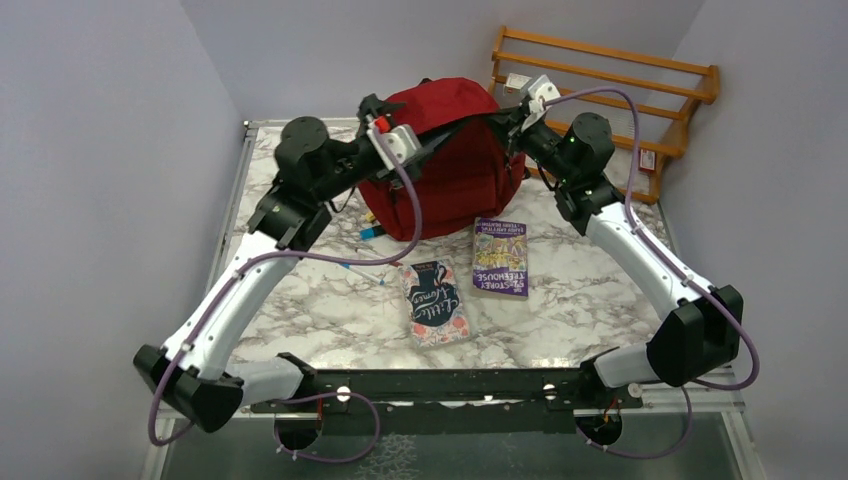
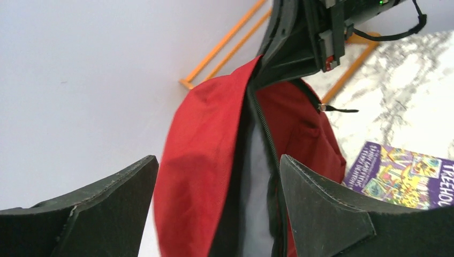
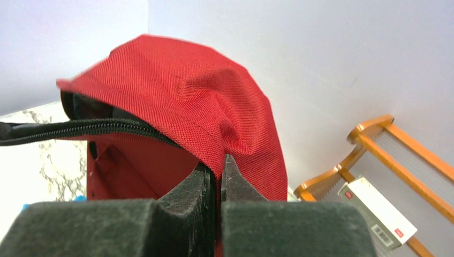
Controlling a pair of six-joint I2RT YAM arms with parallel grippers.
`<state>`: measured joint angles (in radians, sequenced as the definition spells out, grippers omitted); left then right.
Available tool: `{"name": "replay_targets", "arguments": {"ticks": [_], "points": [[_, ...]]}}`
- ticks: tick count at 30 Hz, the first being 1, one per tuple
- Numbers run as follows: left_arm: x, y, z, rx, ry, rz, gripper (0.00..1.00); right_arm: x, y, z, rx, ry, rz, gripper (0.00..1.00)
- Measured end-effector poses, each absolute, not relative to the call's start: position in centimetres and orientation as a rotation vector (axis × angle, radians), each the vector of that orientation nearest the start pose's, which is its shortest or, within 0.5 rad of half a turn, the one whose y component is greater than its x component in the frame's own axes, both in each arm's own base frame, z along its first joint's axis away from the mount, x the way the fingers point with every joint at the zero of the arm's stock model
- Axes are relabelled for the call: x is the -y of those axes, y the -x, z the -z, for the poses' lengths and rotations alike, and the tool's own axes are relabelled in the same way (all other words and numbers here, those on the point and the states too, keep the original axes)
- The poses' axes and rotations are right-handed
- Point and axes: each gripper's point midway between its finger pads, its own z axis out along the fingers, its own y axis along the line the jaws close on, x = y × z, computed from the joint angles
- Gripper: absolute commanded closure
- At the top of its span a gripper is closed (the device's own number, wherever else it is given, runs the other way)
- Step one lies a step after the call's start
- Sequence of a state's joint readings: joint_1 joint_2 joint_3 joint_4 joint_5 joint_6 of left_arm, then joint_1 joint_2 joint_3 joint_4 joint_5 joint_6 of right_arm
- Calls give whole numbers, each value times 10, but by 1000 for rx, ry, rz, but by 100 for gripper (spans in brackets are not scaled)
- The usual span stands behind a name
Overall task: Pack the student bag
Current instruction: Unzip the student bag at the center of the board, then place the student bag at the center of the board.
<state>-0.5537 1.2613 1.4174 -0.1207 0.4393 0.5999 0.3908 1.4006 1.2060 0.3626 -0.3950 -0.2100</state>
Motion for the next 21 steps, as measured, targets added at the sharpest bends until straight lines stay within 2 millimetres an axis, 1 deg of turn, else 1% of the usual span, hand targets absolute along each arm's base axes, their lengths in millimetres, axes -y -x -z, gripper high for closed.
{"name": "replay_targets", "arguments": {"ticks": [3, 5, 9, 11, 13, 15, 18, 21], "points": [[239, -316, -456, -1054, -1023, 280, 13, -237, -414, -406, -1203, 713, -442, 99], [221, -308, -472, -1034, -945, 259, 12, -239, -413, -421, -1175, 707, -453, 99], [201, -300, -496, -1008, -840, 227, 11, -241, -406, -458, -1110, 705, -464, 99], [196, -298, -502, -1003, -817, 217, 11, -240, -402, -475, -1083, 706, -464, 99], [195, -297, -501, -1008, -819, 212, 11, -239, -398, -490, -1065, 712, -459, 99], [195, -299, -494, -1029, -836, 208, 11, -238, -394, -499, -1062, 721, -453, 99], [199, -302, -480, -1065, -872, 220, 11, -234, -387, -501, -1084, 740, -440, 99], [205, -300, -473, -1070, -907, 246, 11, -231, -383, -495, -1126, 759, -432, 99]]}}
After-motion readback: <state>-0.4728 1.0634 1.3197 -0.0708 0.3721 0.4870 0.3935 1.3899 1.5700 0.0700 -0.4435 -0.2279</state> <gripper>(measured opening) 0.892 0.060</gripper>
